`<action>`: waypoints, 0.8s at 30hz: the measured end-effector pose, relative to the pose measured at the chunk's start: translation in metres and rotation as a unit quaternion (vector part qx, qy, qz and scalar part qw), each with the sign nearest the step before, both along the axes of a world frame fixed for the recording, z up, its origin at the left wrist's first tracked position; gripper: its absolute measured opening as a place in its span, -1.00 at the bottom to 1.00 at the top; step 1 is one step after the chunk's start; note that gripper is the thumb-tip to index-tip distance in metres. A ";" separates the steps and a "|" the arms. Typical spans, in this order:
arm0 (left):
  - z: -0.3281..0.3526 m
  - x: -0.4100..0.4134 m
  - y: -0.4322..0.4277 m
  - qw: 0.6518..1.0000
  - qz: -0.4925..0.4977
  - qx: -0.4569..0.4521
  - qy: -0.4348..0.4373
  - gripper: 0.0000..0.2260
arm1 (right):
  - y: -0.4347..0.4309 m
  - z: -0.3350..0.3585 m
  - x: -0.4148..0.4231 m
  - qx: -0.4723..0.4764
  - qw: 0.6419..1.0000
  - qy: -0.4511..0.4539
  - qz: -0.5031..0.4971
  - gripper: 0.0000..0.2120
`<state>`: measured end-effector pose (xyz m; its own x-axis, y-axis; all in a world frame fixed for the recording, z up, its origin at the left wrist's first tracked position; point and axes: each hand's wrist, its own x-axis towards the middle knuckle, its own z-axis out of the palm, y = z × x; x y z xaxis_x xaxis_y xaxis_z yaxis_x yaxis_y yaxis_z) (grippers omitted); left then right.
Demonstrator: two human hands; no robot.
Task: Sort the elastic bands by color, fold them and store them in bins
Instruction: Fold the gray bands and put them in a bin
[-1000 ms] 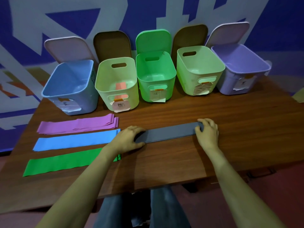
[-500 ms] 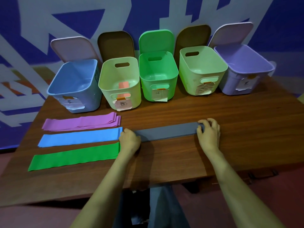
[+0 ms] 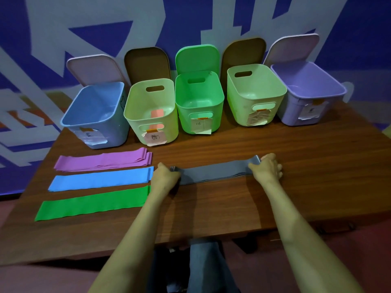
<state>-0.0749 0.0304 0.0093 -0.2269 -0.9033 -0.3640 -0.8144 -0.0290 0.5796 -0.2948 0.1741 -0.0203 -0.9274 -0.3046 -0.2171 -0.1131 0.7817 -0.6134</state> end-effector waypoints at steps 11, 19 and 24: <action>0.042 -0.092 0.037 0.986 -0.106 -0.065 0.113 -0.66 | 0.016 0.001 -0.014 -0.187 0.971 -0.145 0.012 -0.65; 0.017 -0.165 0.087 0.977 -0.205 0.003 0.064 -0.57 | 0.015 0.005 -0.025 -0.195 0.955 -0.221 0.012 -0.75; 0.017 -0.168 0.087 0.969 -0.238 0.052 0.048 -0.64 | 0.034 0.019 -0.043 -0.204 0.916 -0.336 0.083 -0.70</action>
